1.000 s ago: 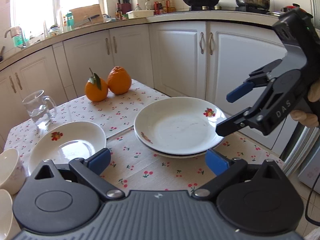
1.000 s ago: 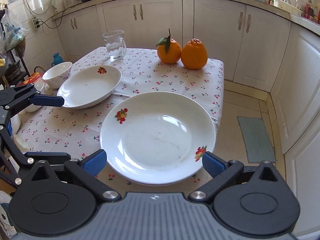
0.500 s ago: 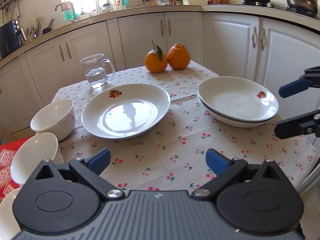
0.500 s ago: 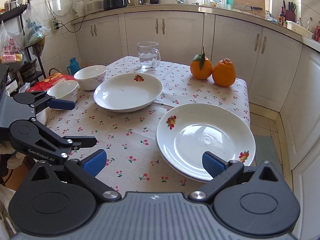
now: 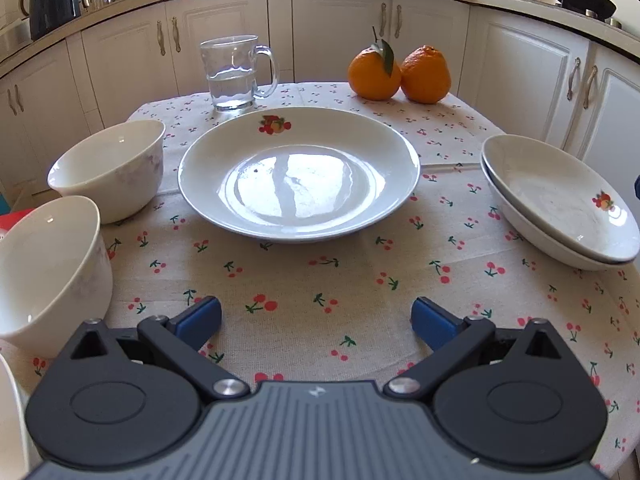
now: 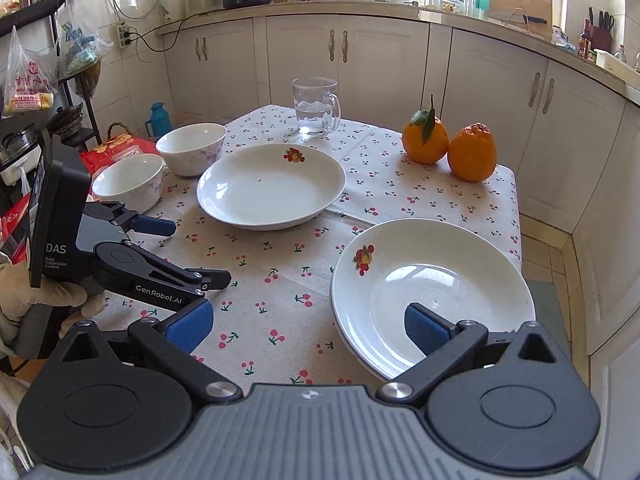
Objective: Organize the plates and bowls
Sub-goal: 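Withdraw the right tool from the stacked plates, then move the right tool to another white plate and grasp its rim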
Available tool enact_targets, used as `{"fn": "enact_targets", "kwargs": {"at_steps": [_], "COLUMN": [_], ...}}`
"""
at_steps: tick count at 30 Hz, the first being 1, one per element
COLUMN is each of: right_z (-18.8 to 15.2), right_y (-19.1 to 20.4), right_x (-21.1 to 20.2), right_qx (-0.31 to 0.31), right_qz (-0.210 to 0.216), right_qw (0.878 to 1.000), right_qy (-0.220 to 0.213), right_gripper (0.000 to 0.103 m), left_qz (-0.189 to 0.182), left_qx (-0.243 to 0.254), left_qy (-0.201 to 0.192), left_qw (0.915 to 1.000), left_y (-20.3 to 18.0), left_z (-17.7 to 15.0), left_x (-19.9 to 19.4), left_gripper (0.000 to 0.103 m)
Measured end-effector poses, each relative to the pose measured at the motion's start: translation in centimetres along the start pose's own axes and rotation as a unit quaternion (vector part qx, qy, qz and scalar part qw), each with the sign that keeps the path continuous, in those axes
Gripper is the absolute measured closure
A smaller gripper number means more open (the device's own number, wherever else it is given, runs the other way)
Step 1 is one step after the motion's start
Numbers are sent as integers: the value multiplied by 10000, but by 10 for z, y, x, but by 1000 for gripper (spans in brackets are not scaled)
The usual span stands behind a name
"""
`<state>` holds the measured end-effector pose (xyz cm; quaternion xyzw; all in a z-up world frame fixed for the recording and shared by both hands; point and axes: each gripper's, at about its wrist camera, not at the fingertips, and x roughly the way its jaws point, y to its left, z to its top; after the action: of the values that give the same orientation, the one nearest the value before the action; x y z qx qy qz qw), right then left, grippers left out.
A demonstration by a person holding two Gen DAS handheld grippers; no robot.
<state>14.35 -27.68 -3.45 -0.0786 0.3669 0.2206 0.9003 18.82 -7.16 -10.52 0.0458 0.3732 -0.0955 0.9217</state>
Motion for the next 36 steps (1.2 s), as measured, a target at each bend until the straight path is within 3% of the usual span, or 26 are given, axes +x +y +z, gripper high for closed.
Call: {"fn": "enact_targets", "kwargs": {"at_steps": [9,18,27,36], "right_z": [30,79,127,151], "right_y": [-9,-16,-26,-35], "right_x": [29,70,137,198], "right_qx": [-383,-917,-1240,-1351], "right_qz": [119,593,1179,1481], "right_qw": [9991,9936,9828,9735], "right_qy": [148,277,699,1105], "right_gripper": [0,0,0,0], "left_qz": [94,197,241,143], "left_qx": [-87,-175,-207,-138], "left_qy": [-33,-66,-149,-212], "left_qw": [9999,9996,9994,9996], "left_y": [0,0,3,4], "left_z": [16,21,24,26], "left_x": [18,25,29,31], "left_gripper": [0,0,0,1]}}
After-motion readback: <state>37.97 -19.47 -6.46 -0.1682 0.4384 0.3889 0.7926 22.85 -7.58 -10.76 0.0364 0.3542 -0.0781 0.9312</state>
